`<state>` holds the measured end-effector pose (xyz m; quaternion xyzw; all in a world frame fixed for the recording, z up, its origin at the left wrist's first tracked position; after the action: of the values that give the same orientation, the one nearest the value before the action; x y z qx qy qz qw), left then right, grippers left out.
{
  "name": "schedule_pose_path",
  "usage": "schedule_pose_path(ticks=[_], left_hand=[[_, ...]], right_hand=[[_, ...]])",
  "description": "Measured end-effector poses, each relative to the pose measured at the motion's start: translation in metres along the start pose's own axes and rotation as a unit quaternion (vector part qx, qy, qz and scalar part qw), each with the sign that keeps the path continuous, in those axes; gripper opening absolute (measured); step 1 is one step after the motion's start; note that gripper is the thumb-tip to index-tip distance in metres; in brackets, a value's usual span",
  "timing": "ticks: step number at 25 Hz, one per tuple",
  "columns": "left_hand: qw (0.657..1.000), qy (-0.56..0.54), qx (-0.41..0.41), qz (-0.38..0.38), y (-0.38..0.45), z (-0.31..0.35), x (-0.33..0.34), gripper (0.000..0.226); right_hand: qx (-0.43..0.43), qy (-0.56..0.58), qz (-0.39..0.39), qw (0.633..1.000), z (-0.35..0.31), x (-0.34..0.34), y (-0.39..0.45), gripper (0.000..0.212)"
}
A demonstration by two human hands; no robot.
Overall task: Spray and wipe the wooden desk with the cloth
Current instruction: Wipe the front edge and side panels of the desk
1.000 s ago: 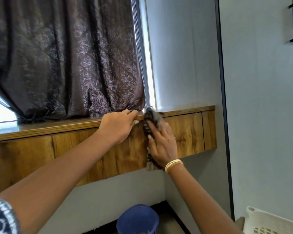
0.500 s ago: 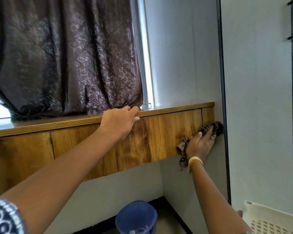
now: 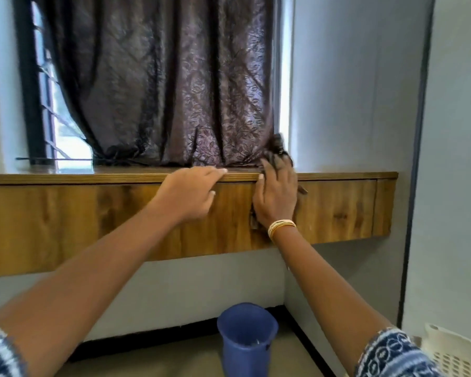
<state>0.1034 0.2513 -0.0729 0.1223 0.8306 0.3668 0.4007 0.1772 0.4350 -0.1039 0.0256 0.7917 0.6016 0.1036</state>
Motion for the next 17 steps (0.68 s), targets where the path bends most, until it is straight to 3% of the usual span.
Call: schedule_pose_path(ticks=[3,9,17], left_hand=[[0.998,0.022,-0.056,0.012,-0.061,-0.069,-0.011,0.053],[0.983,0.033,-0.176,0.033,-0.158,-0.181,-0.029,0.042],[0.961,-0.013,-0.206,0.183,-0.165,-0.193,-0.007,0.027]], right_hand=[[-0.104,-0.015,-0.010,0.994,-0.076,0.025,-0.010,0.034],[-0.177,-0.002,-0.029,0.984,-0.193,0.061,-0.028,0.033],[-0.233,0.040,-0.058,0.970,-0.258,0.076,-0.026,0.030]])
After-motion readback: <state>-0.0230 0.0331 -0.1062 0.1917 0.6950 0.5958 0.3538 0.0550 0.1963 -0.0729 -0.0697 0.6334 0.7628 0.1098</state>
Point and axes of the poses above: each hand's wrist, its own y-axis towards the middle knuckle, its own x-axis out of the palm, z = x × y, the point moved 4 cm from there along y, towards the middle knuckle, and after that the axes turned 4 degrees about y, right-handed, at the moved point
